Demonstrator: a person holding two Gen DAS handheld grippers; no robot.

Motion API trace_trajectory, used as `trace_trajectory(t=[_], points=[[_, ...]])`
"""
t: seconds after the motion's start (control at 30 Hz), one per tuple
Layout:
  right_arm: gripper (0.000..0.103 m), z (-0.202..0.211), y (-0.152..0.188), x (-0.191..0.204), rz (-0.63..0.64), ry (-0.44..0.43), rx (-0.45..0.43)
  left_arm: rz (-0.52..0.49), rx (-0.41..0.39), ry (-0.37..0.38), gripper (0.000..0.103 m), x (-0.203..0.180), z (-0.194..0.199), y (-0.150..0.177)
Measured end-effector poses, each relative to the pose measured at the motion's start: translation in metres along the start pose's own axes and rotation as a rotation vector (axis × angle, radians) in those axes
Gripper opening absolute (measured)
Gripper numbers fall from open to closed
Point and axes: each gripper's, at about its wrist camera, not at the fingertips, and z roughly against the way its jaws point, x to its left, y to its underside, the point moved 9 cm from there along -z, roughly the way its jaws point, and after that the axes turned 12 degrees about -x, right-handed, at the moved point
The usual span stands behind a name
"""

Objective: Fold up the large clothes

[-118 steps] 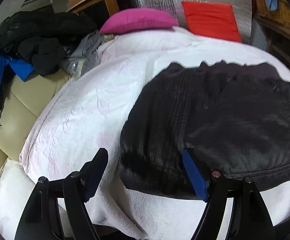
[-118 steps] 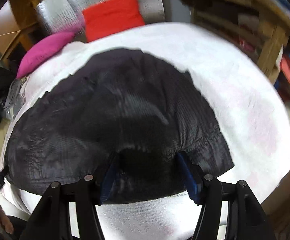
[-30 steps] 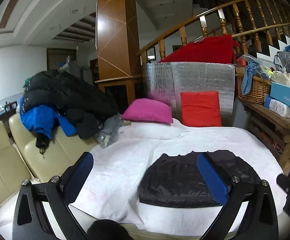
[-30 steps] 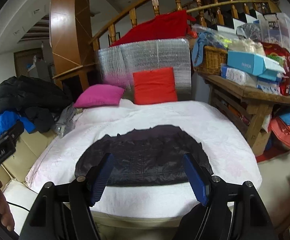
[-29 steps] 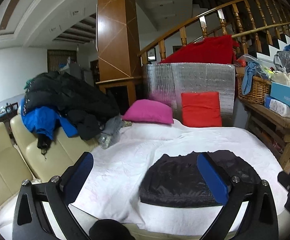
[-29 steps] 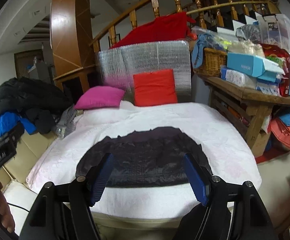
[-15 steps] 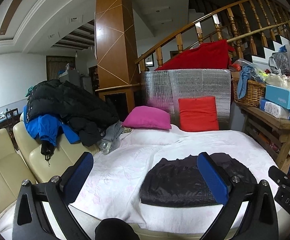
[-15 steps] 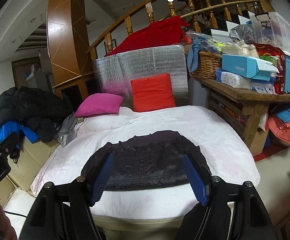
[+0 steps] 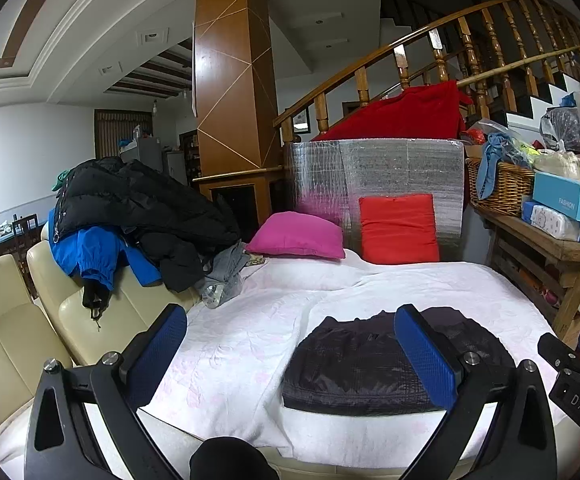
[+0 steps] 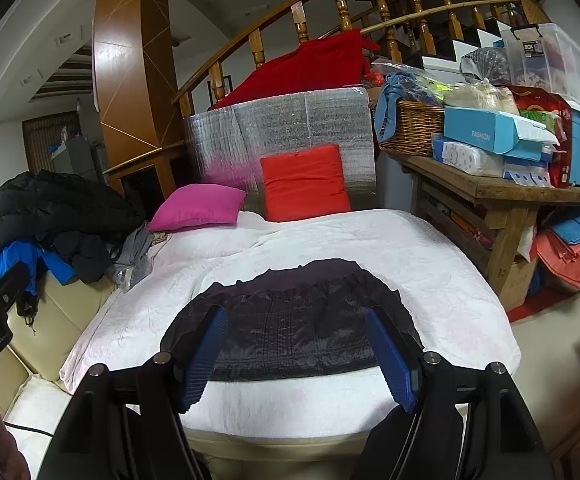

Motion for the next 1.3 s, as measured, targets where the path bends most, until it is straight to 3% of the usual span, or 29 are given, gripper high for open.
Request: trace_trajectory(t=[1.3], points=[[0.075, -0.0029, 0.0007, 0.0008, 0.0, 0.013, -0.006, 0.004, -0.008, 0.016, 0.103, 0.0042, 0.0027, -0.0003]])
